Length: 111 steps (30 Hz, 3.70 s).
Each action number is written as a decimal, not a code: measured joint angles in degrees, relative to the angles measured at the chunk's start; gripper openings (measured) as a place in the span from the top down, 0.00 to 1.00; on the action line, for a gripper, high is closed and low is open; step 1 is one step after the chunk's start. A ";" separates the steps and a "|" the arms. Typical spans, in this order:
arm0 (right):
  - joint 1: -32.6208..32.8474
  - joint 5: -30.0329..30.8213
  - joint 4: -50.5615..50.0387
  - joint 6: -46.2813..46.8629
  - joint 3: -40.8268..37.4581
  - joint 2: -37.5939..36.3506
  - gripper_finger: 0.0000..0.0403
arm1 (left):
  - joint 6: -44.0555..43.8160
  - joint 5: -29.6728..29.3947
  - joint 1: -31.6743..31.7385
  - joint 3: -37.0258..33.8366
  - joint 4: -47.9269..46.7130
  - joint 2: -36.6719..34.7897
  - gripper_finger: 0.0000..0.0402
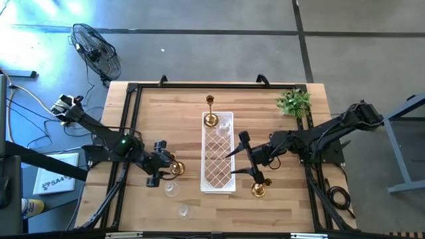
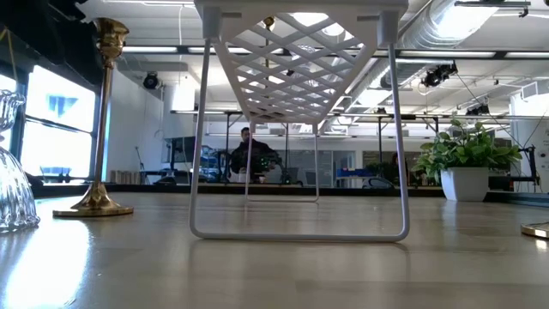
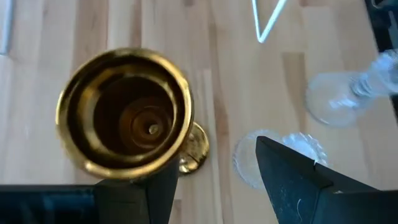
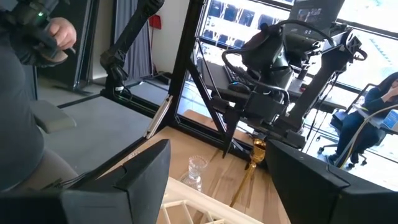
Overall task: Pick & Place candle stick holders
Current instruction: Put the left gold candle holder on the shelf aligned with the other gold candle holder
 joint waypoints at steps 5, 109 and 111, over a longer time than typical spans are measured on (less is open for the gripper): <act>0.00 -0.02 -0.08 0.01 -0.02 0.02 0.36 | -1.79 -3.74 0.02 0.00 0.78 0.04 0.49; 0.02 -0.02 -4.72 1.54 -0.05 0.04 0.36 | 2.78 -21.25 0.00 6.84 -3.21 -0.26 1.00; 0.02 -0.02 -5.08 1.54 -0.04 0.04 0.36 | 2.81 -21.01 0.00 6.84 -3.38 -0.26 1.00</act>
